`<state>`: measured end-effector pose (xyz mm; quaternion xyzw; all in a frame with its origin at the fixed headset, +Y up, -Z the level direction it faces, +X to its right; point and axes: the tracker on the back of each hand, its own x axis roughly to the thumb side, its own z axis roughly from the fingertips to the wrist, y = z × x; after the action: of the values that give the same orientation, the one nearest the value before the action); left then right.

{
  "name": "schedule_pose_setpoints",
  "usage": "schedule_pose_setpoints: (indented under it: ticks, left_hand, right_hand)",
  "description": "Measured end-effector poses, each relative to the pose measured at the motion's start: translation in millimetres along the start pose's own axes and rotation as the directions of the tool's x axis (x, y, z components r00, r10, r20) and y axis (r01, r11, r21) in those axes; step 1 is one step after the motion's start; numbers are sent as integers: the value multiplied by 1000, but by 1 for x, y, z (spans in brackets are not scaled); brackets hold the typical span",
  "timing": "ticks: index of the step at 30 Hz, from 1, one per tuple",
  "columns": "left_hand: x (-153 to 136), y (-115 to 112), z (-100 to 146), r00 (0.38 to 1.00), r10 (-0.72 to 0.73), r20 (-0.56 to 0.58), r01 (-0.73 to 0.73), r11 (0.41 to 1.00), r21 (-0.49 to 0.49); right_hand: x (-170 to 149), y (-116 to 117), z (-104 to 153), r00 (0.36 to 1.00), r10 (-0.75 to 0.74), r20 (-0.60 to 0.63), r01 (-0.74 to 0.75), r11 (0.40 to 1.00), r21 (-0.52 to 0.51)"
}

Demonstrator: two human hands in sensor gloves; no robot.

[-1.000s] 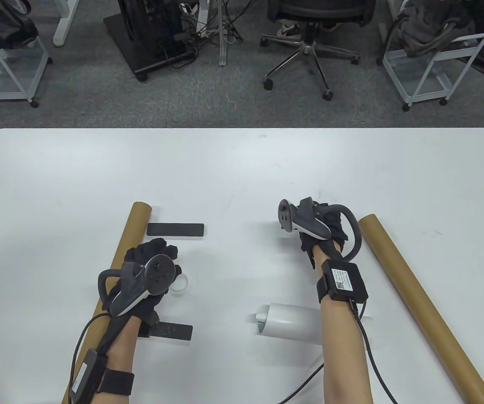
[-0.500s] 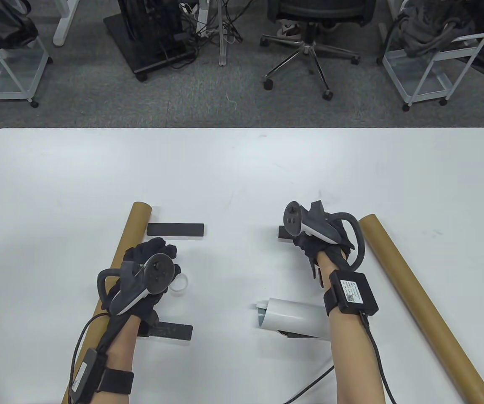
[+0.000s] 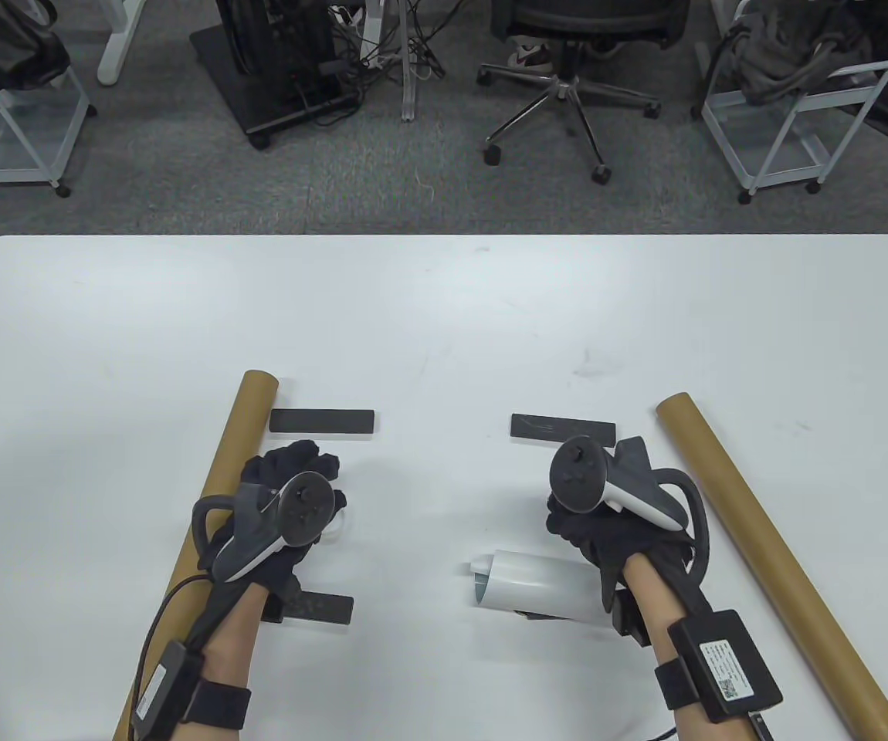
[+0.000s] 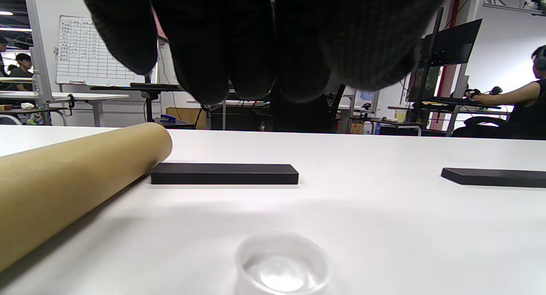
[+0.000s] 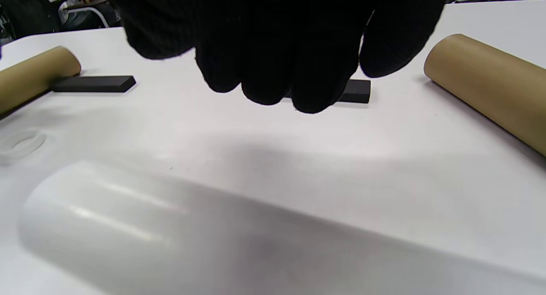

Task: Roll up posters and store in mailing tubes

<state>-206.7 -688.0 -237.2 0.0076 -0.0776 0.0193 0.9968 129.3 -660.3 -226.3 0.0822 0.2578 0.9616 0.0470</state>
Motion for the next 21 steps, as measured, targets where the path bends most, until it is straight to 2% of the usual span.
schedule_pose_setpoints:
  ticks: [4, 8, 15, 19, 21]
  left_hand:
    - [1, -4, 0, 1000, 15, 2, -15, 1000, -21]
    - [0, -5, -1, 1000, 14, -2, -14, 999, -29]
    - [-5, -7, -2, 1000, 22, -22, -23, 999, -47]
    - [-6, -5, -2, 999, 22, -24, -23, 999, -35]
    - [-5, -5, -2, 999, 28, -22, -28, 999, -36]
  right_hand:
    - [11, 9, 17, 999, -10, 44, 5, 991, 132]
    - [23, 14, 28, 995, 40, 90, -53, 988, 148]
    - [28, 43, 22, 989, 84, 121, -120, 933, 338]
    - [26, 56, 19, 985, 99, 139, -147, 908, 393]
    - [26, 60, 19, 986, 76, 147, -136, 875, 464]
